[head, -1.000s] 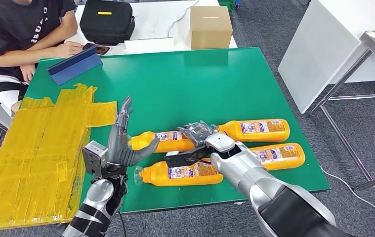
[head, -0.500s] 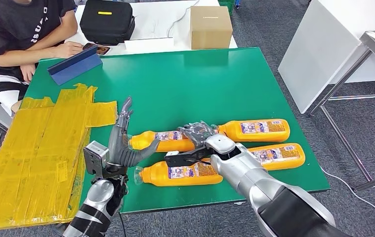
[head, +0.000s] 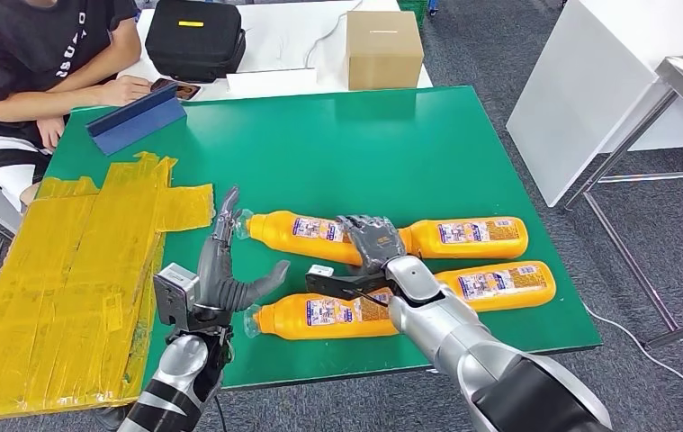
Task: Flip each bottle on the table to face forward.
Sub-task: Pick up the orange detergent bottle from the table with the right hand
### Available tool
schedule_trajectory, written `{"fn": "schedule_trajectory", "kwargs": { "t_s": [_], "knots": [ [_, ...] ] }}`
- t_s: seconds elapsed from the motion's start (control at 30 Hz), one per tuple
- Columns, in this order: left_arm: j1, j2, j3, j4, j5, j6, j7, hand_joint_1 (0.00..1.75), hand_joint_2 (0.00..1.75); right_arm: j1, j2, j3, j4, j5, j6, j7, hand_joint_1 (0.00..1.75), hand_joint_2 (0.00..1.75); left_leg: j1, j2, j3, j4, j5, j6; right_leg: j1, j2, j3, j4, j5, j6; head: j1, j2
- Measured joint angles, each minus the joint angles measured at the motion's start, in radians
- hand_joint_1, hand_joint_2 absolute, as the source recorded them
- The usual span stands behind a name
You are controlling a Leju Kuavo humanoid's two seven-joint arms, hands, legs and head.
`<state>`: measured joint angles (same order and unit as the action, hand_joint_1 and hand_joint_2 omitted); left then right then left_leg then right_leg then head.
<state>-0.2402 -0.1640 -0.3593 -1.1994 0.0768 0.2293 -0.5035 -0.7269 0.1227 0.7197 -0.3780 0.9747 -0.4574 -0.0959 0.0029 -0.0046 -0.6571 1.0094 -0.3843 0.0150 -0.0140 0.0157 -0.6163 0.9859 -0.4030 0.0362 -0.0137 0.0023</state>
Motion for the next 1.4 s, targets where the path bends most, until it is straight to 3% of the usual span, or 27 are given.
{"fn": "schedule_trajectory", "kwargs": {
  "t_s": [0.27, 0.47, 0.63, 0.77, 0.93, 1.17, 1.4],
  "knots": [
    [0.004, 0.0, 0.0, 0.0, 0.0, 0.0, 0.003, 0.0, 1.75, 0.01, -0.001, -0.019, -0.004, -0.018, -0.021, -0.01, 1.75, 1.75, 0.0, 0.0, 0.0, 0.0, 0.0, 0.0, 0.0, 0.0, 0.0, 0.0, 0.0, 0.0, 0.0, 0.0],
    [0.028, 0.002, 0.0, -0.014, -0.001, -0.002, 0.013, 0.0, 1.75, 0.048, -0.001, -0.13, -0.074, -0.214, -0.117, -0.152, 1.75, 1.75, 0.0, 0.0, 0.0, 0.0, 0.0, 0.0, 0.0, 0.0, 0.0, 0.0, 0.0, 0.0, 0.0, 0.0],
    [0.053, 0.011, 0.0, -0.037, 0.006, -0.019, 0.021, 0.0, 1.75, 0.111, 0.0, -0.26, -0.201, -0.421, -0.067, -0.313, 1.75, 1.75, 0.0, -0.001, 0.0, 0.0, 0.0, 0.0, 0.0, 0.0, 0.0, 0.0, 0.0, 0.0, 0.0, 0.0],
    [0.061, 0.02, 0.0, -0.05, 0.076, -0.094, 0.055, 0.0, 1.75, 0.189, 0.014, -0.349, -0.344, -0.594, -0.006, -0.419, 1.75, 1.75, 0.0, 0.0, 0.0, 0.0, 0.0, 0.0, 0.0, 0.0, 0.0, 0.0, 0.0, 0.0, 0.0, 0.0],
    [0.049, 0.028, 0.0, -0.051, 0.185, -0.187, 0.106, 0.0, 1.75, 0.269, 0.036, -0.403, -0.498, -0.745, 0.103, -0.444, 1.75, 1.75, 0.0, 0.0, -0.001, 0.0, 0.0, 0.0, 0.0, 0.0, -0.001, 0.0, 0.0, 0.0, 0.0, 0.0],
    [0.01, 0.036, 0.001, -0.04, 0.274, -0.236, 0.155, 0.0, 1.75, 0.331, 0.051, -0.406, -0.624, -0.796, 0.154, -0.463, 1.75, 1.75, 0.0, 0.0, 0.0, 0.0, 0.0, 0.0, 0.0, 0.0, -0.001, 0.0, 0.0, 0.0, 0.0, 0.0],
    [-0.043, 0.041, 0.0, 0.001, 0.332, -0.276, 0.196, 0.0, 1.75, 0.343, 0.059, -0.383, -0.644, -0.803, 0.184, -0.485, 1.75, 1.75, 0.0, 0.0, -0.001, 0.0, 0.0, 0.0, 0.0, 0.0, -0.001, 0.0, 0.0, 0.0, 0.0, 0.0]
  ]
}}
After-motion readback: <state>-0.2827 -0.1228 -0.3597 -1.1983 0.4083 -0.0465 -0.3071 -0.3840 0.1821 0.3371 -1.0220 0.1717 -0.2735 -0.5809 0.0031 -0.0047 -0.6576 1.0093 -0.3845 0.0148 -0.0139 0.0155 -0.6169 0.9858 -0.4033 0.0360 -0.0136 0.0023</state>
